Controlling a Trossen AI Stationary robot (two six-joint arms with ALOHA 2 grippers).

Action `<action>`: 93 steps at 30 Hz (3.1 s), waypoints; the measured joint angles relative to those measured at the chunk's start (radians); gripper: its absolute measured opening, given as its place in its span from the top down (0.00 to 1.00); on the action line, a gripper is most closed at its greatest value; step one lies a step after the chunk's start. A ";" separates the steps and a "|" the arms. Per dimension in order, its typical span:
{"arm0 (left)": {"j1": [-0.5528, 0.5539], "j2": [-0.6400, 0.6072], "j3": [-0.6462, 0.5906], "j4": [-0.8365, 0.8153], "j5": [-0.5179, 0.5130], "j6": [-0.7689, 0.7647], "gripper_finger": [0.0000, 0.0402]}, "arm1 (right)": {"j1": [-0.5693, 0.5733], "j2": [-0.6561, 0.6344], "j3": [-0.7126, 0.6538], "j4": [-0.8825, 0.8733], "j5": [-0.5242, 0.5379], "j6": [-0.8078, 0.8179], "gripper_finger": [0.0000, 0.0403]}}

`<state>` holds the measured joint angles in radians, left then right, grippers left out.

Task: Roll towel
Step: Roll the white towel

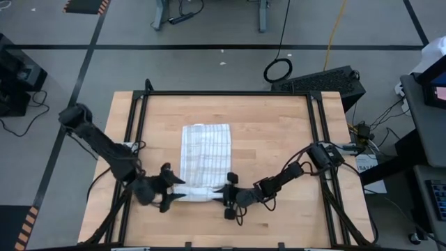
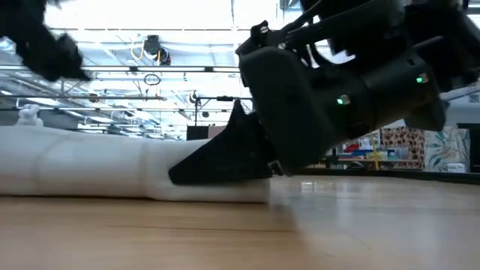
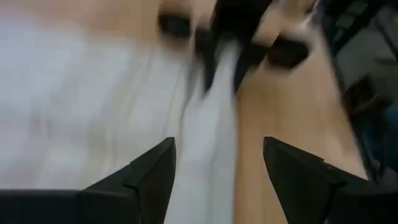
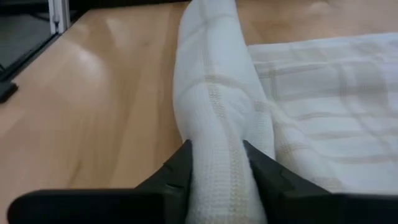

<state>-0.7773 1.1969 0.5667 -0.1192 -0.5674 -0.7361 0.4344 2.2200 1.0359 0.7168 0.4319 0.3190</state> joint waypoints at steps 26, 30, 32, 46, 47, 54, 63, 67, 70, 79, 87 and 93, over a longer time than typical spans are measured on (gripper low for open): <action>-0.157 0.459 0.004 0.084 -0.235 0.106 0.39 | -0.174 -0.002 -0.001 0.020 -0.428 0.304 0.79; -0.156 0.463 0.005 0.066 -0.236 0.051 0.39 | -0.174 -0.003 -0.001 0.020 -0.437 0.314 0.79; -0.148 0.463 0.005 0.064 -0.226 0.020 0.40 | -0.174 -0.007 -0.001 0.018 -0.454 0.308 0.78; -0.148 0.409 0.003 0.073 -0.133 -0.098 0.89 | -0.121 -0.169 -0.006 -0.183 -0.451 -0.103 0.28; -0.148 0.401 0.002 0.076 -0.123 -0.100 0.89 | -0.118 -0.183 -0.006 -0.197 -0.429 -0.089 0.25; -0.103 0.323 0.002 0.078 -0.007 -0.145 0.87 | -0.035 -0.281 -0.004 -0.218 -0.219 -0.265 0.21; 0.033 0.307 0.002 0.109 0.172 -0.097 0.86 | 0.015 -0.169 -0.003 -0.071 -0.136 -0.278 0.23; 0.068 0.307 0.002 0.136 0.239 -0.096 0.86 | 0.011 -0.101 -0.002 0.020 -0.087 -0.274 0.23; 0.085 0.307 0.002 0.137 0.265 -0.097 0.86 | 0.000 -0.061 -0.002 0.039 -0.084 -0.280 0.23; 0.105 0.306 0.003 0.136 0.286 -0.089 0.86 | -0.036 -0.030 -0.002 0.044 -0.096 -0.240 0.23; 0.105 0.307 0.003 0.094 0.233 -0.095 0.72 | -0.086 -0.030 -0.001 0.025 -0.180 -0.108 0.32; 0.105 0.298 0.003 0.067 0.214 -0.085 0.55 | -0.122 -0.031 0.000 -0.001 -0.270 -0.034 0.46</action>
<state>-0.6724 1.4945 0.5701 -0.0520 -0.3531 -0.8212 0.3123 2.1887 1.0359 0.7158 0.1615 0.2849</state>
